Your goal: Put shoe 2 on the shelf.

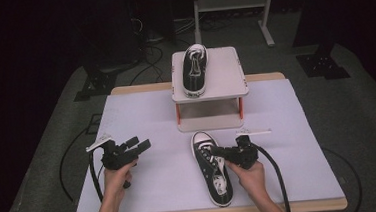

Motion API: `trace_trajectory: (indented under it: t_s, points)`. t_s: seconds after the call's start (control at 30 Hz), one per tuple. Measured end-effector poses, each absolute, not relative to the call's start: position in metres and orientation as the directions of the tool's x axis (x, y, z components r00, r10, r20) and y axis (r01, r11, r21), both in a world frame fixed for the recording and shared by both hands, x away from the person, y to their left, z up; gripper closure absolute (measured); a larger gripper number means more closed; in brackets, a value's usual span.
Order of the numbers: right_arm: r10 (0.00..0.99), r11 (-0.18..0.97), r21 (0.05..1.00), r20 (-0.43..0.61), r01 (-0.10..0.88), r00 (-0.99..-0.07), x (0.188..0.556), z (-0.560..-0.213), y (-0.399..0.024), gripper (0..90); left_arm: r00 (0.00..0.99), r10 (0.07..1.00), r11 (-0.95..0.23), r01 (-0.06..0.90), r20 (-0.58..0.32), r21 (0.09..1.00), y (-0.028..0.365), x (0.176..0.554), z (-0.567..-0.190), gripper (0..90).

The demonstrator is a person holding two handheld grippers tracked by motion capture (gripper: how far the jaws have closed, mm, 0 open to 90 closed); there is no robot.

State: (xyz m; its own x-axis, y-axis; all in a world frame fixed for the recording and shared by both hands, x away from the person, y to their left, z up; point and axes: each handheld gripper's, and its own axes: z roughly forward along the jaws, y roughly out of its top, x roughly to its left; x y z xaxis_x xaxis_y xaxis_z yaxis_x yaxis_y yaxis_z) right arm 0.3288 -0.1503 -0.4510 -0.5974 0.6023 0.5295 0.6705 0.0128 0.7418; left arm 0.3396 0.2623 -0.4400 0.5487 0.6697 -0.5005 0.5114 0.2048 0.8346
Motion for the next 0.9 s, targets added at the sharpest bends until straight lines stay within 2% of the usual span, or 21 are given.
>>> trace_trajectory:
  t_s: [0.5, 0.9]
  points:
    - [0.536, -0.066, 0.74, 0.592, 0.669, -0.602, 0.326, -0.442, -0.159, 87.0, 0.545, 0.666, 0.217, 0.511, -0.509, 0.832, 0.263, 0.34, -0.44, 18.2]
    - [0.565, -0.078, 0.767, 0.561, 0.637, -0.605, 0.319, -0.425, -0.18, 87.6, 0.546, 0.665, 0.212, 0.515, -0.509, 0.83, 0.261, 0.34, -0.44, 18.2]
